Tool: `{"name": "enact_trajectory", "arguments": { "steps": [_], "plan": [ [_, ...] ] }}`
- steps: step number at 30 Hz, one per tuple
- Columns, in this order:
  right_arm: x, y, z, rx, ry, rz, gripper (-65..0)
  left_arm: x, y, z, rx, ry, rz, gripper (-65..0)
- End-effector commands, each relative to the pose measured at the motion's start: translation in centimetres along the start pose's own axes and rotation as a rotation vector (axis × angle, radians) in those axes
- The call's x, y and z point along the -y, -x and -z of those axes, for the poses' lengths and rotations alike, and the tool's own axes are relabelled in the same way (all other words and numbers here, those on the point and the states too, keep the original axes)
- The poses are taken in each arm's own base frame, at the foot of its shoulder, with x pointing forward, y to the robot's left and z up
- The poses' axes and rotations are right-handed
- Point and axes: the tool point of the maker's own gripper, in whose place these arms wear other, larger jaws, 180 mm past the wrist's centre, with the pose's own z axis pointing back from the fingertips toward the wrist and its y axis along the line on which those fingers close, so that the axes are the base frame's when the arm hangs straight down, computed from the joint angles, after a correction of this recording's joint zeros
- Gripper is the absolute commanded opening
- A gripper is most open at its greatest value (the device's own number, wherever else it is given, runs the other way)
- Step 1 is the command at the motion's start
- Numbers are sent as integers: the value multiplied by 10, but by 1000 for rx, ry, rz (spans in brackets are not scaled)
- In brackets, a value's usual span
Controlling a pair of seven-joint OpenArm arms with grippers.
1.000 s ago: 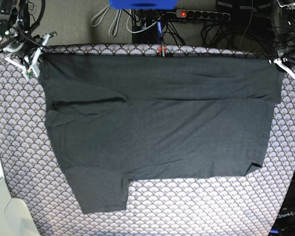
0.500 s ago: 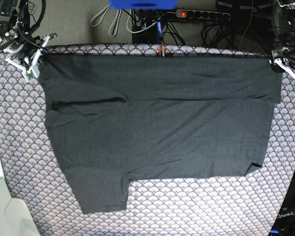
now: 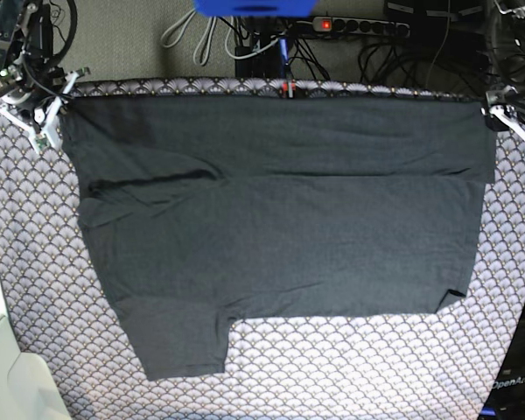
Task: Fold the T-shirt properly
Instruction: 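Lay the shirt edge flat and open both grippers, then move both grippers along the shirt sides toward the hem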
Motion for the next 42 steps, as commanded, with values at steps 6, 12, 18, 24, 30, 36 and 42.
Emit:
{"name": "enact_trajectory", "arguments": {
  "steps": [6, 12, 18, 24, 30, 36, 42],
  "plan": [
    [14, -2, -7, 8, 39, 3, -466, 1, -39, -27, 121, -35, 73, -228],
    [27, 2, -13, 26, 74, 56, -359, 2, -50, -30, 146, -40, 76, -228],
    [41, 6, -19, 29, 110, 91, -305, 3, -54, -32, 161, -36, 78, -228],
    [66, 0, -31, 71, 176, 146, -308, 3, -56, -34, 168, -40, 80, -228],
    [100, -29, -60, 186, 288, 189, -309, 0, -88, -46, 254, -54, 84, -228],
    [124, -78, -77, 329, 342, 230, -310, -5, -142, -63, 396, -55, 11, -228],
    [122, -141, -84, 448, 322, 174, -306, 1, -179, -55, 454, 14, -86, -228]
  ]
}}
